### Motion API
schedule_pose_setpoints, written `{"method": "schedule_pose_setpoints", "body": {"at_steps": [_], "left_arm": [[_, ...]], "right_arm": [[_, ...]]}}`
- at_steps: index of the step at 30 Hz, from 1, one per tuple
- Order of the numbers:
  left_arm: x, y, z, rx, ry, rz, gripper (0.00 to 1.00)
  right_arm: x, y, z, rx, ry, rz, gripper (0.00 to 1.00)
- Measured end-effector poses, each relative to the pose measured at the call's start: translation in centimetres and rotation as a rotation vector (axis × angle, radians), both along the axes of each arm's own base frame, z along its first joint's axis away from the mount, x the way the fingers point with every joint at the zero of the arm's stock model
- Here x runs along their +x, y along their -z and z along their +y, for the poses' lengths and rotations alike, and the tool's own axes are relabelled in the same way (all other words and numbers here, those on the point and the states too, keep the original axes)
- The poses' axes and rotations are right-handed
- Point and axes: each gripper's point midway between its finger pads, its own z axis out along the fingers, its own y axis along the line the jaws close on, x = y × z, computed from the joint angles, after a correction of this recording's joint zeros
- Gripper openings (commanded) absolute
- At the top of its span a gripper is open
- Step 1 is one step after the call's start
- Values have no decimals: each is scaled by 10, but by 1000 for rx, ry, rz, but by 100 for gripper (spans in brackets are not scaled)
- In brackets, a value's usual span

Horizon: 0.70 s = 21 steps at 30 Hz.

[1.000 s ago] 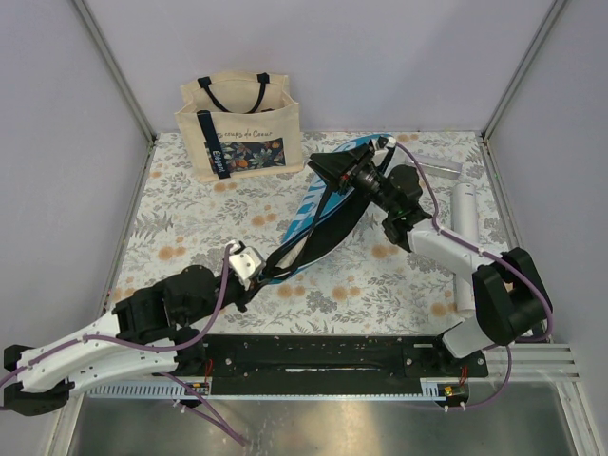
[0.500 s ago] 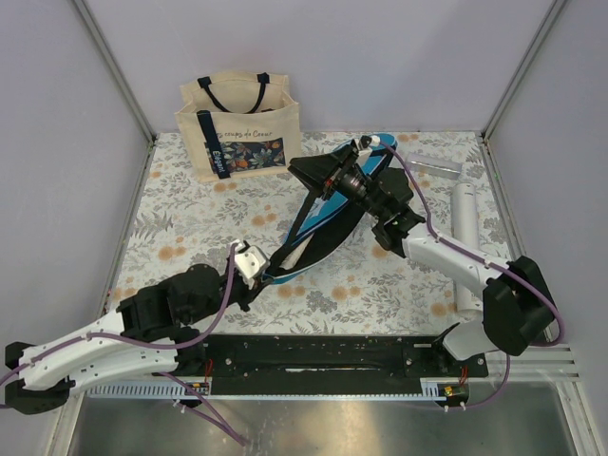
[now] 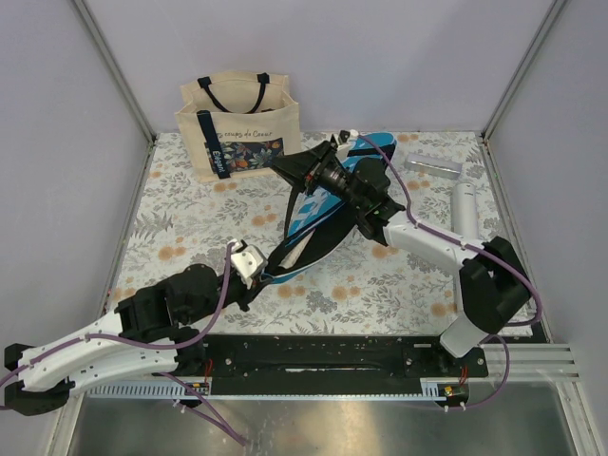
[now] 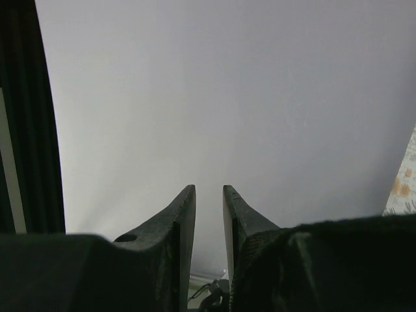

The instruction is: Pack up the badminton gear

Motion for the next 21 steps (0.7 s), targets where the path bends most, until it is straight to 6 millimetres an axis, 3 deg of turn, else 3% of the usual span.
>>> {"method": "schedule_pose_setpoints", "body": {"at_steps": [4,11,14,21], "left_arm": [[0,3,0,13,2,3,11],[0,3,-2,11,0,9,11],[0,2,-3,2,-2,12,11],[0,2,-3,-6,-6,18,11]], "right_arm": [[-12,12,17,-24,-54,10,36],[-71,-11,34,-12,-150,-51,33],[-78,-21,31,1,-156,-70,31],[-82,-22,33,10,-169,-59,31]]}}
